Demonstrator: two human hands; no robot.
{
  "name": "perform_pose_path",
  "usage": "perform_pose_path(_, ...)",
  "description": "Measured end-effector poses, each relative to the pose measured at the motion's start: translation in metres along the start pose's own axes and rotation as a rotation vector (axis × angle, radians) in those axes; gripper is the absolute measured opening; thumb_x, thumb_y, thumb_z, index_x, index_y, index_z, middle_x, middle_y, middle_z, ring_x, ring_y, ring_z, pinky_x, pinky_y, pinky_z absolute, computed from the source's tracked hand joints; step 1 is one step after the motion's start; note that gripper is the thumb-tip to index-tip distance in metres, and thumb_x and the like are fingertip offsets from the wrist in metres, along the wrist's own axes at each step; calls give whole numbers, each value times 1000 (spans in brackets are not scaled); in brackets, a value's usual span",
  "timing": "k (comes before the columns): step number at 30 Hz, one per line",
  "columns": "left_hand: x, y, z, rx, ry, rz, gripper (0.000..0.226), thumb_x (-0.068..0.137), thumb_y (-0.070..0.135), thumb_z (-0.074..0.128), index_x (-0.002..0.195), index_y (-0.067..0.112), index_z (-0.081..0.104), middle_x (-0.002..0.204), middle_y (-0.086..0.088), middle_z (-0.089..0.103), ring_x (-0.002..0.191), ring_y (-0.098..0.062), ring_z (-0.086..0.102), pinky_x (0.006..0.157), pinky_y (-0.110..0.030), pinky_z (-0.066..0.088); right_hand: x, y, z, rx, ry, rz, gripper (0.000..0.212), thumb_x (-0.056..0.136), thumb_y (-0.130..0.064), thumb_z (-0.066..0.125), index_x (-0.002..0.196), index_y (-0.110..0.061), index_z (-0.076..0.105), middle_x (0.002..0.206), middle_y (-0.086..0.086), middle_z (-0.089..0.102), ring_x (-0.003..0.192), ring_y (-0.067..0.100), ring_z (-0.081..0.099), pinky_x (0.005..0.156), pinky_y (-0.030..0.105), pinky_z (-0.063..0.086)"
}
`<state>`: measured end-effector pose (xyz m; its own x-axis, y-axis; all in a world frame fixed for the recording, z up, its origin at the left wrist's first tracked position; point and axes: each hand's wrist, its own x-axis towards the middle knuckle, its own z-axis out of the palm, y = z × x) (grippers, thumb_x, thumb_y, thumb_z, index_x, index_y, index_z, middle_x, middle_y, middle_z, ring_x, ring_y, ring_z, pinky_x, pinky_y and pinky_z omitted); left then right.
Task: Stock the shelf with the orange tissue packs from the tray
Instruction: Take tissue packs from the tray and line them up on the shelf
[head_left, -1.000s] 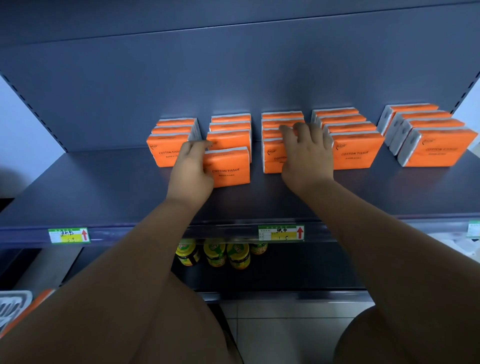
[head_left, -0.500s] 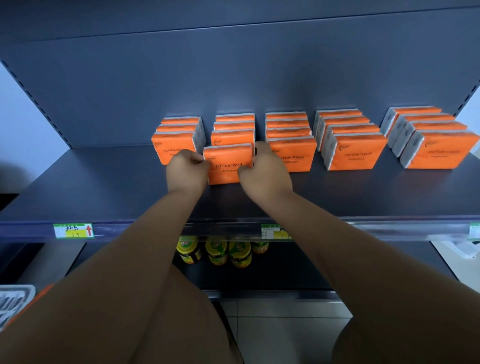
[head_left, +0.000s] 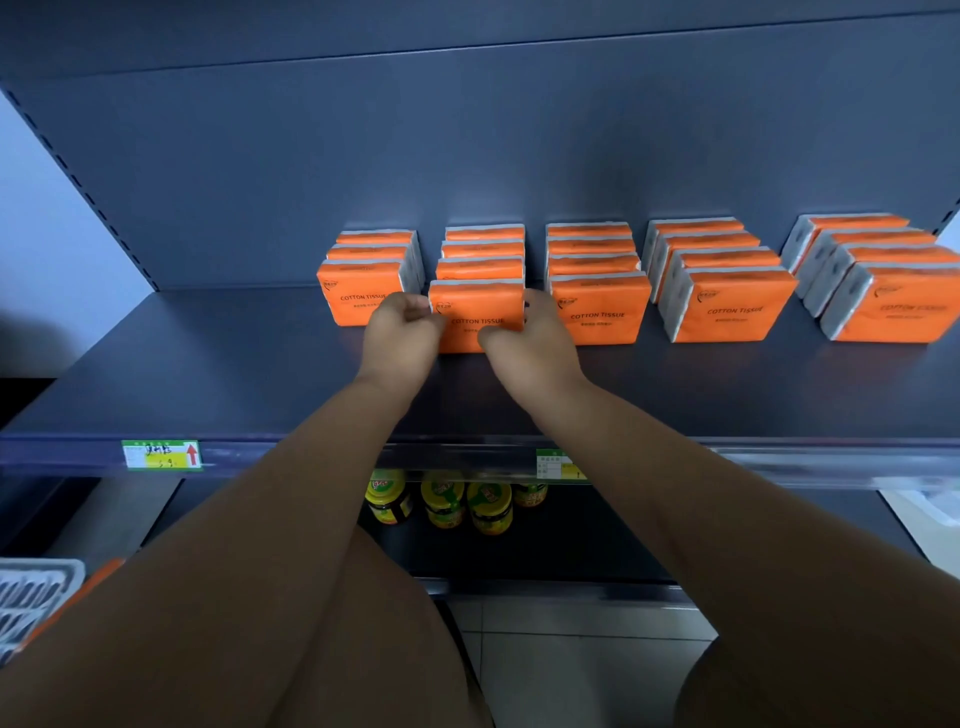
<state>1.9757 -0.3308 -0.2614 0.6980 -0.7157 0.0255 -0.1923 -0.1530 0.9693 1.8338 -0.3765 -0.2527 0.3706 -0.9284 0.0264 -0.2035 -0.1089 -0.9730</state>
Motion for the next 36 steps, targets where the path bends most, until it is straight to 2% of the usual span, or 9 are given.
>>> perform_pose_path(3,-2,2,0,-65,-21,-39,23,97,16,65,120,15,64,114,-4,70,110,-22,66,106,-47,52,0,-1,1,37,-24,6,38,80,-24,64,116,-32,56,98,-1,68,79,16,66,62,31,46)
perform_pose_path(7,-3,2,2,-75,-58,-29,17,98,13,64,109,25,62,114,1,70,110,-15,65,108,-43,51,1,-2,-2,30,-32,-9,35,82,-19,63,113,-32,57,97,-1,67,77,13,65,61,29,45)
perform_pose_path(12,-2,2,4,-127,-44,-48,25,96,11,65,117,23,56,115,2,67,108,-16,63,101,-34,50,3,-1,-1,53,-62,-21,31,85,-21,66,112,-36,63,107,-5,69,94,13,67,76,28,49)
perform_pose_path(16,-3,5,2,-161,-39,-73,28,98,14,65,124,20,56,111,5,64,99,-11,59,92,-26,47,3,0,2,60,-92,-16,41,82,-24,67,121,-37,66,115,-6,70,106,14,66,90,34,53)
perform_pose_path(20,-7,11,2,-157,-95,-64,24,99,9,63,117,23,53,102,13,61,92,1,57,82,-22,46,3,-2,-1,26,-99,-13,37,85,-17,67,117,-36,66,105,-7,71,94,9,68,80,28,50)
perform_pose_path(24,-9,11,1,-132,-103,-59,25,100,7,62,118,21,52,101,15,61,91,4,56,82,-20,46,1,-6,-6,24,-126,-37,30,90,-11,67,95,-40,64,93,-15,67,83,-7,62,69,12,46)
perform_pose_path(29,-10,12,0,-66,-92,-53,16,103,16,61,116,23,54,100,15,60,90,3,55,75,-13,42,2,-6,-5,-52,-114,-14,31,88,-17,68,110,-38,64,99,-10,69,90,5,66,75,25,48)
perform_pose_path(32,-8,11,-1,39,-14,-12,20,103,29,57,117,15,62,96,9,62,86,-6,56,71,-19,41,1,-7,-4,-114,-97,18,34,83,-23,64,115,-35,63,102,-7,70,92,13,68,77,34,54)
perform_pose_path(36,-9,18,-10,165,103,84,22,104,29,50,103,13,64,77,6,60,73,-16,53,63,-29,40,-7,-11,-4,-178,-58,127,25,85,-30,57,108,-21,61,89,1,66,80,22,66,63,33,47)
